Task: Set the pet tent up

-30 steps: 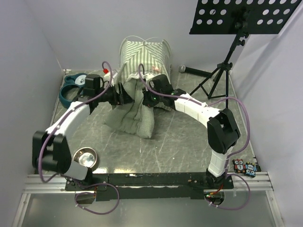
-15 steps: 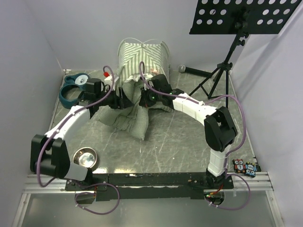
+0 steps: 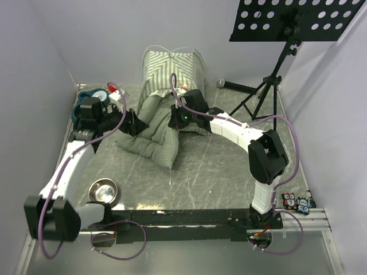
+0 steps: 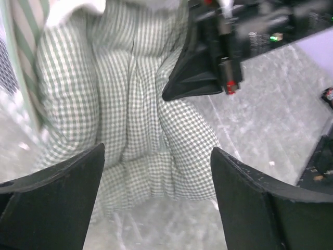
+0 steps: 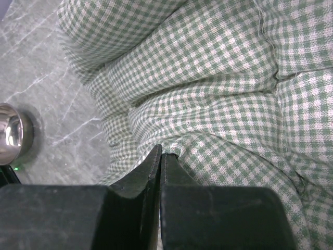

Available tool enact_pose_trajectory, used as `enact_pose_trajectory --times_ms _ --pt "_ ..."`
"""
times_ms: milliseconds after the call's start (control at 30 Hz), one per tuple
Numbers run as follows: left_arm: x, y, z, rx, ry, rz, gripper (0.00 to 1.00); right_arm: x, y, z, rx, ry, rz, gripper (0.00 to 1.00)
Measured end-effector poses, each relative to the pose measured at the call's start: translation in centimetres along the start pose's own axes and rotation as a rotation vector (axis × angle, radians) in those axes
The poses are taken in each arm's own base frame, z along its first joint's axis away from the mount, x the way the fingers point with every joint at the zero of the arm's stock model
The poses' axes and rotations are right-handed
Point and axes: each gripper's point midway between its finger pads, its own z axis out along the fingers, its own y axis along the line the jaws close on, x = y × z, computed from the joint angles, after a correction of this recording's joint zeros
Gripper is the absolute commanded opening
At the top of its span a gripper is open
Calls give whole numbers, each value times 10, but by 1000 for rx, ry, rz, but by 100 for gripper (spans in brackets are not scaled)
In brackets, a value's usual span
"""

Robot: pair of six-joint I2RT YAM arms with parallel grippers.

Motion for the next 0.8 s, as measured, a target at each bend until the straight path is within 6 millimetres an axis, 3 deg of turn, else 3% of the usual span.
enact_pose_trajectory --times_ms 133,233,333,467,700,767,800 --pt "-7 -21 -8 -18 -66 144 88 0 2 0 -8 1 16 0" --pt "19 -49 6 49 -25 179 88 0 4 0 -18 3 32 0" --pt "41 -62 30 86 42 158 85 0 7 -1 -27 4 51 0" --pt "63 -43 60 29 97 78 82 0 9 -1 -36 5 69 0" --pt "94 -17 90 -46 147 -30 74 -1 13 -2 -51 6 101 0" --pt "99 -15 95 -52 159 -58 65 -3 14 -3 -52 1 107 0" --pt "100 -13 98 -54 163 -66 55 -4 14 -4 -52 -1 110 0"
